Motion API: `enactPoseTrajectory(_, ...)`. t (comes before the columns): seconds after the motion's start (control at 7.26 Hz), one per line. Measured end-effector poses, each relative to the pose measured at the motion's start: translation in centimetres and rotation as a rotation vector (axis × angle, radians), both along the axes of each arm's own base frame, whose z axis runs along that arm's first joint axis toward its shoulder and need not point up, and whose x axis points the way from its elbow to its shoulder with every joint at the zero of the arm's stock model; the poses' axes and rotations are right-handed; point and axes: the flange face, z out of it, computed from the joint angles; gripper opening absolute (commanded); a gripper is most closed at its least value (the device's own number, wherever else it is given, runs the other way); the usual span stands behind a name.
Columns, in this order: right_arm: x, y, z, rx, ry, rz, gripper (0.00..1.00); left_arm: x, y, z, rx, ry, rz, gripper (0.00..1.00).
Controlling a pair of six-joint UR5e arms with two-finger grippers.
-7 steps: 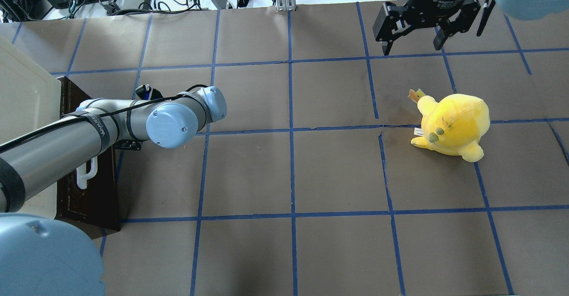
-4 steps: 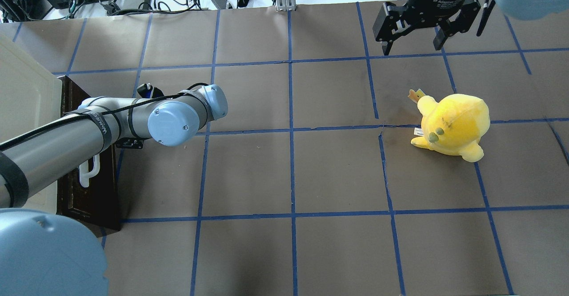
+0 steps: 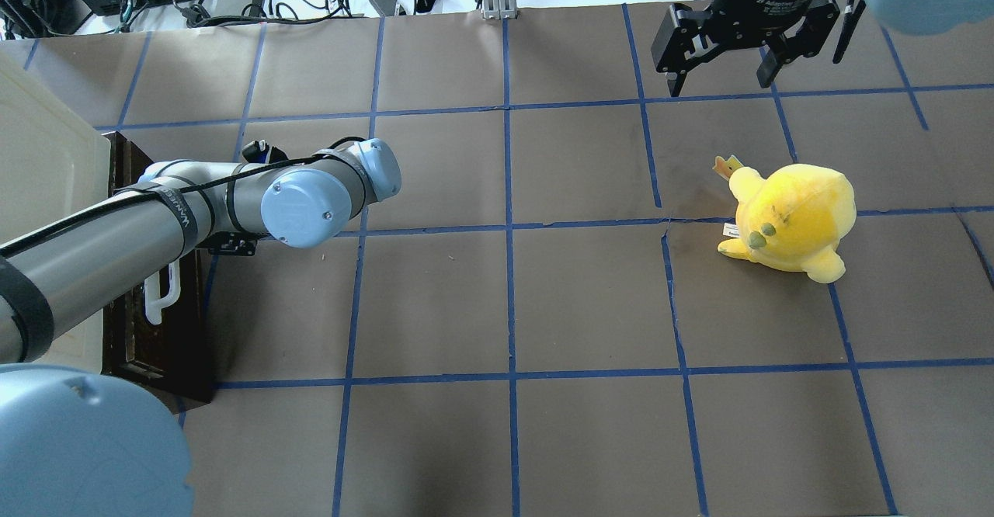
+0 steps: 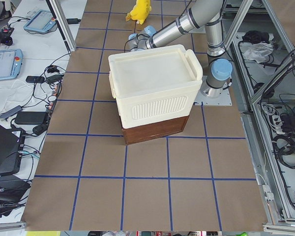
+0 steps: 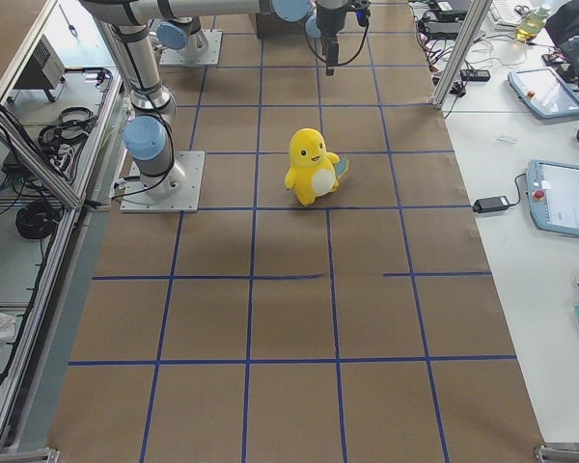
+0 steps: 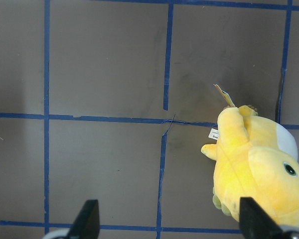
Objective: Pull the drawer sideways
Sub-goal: 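Pull the handle with the left gripper, sliding the drawer out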
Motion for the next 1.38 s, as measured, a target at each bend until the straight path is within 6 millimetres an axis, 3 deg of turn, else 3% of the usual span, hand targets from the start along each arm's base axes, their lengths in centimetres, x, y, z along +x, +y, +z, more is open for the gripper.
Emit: enactPoseTrajectory(1.38, 0.0, 0.0, 0.0, 0.0, 0.0, -0.001, 1.0, -4.2, 0.8, -0.3, -0.003, 0.042, -0.04, 0.23)
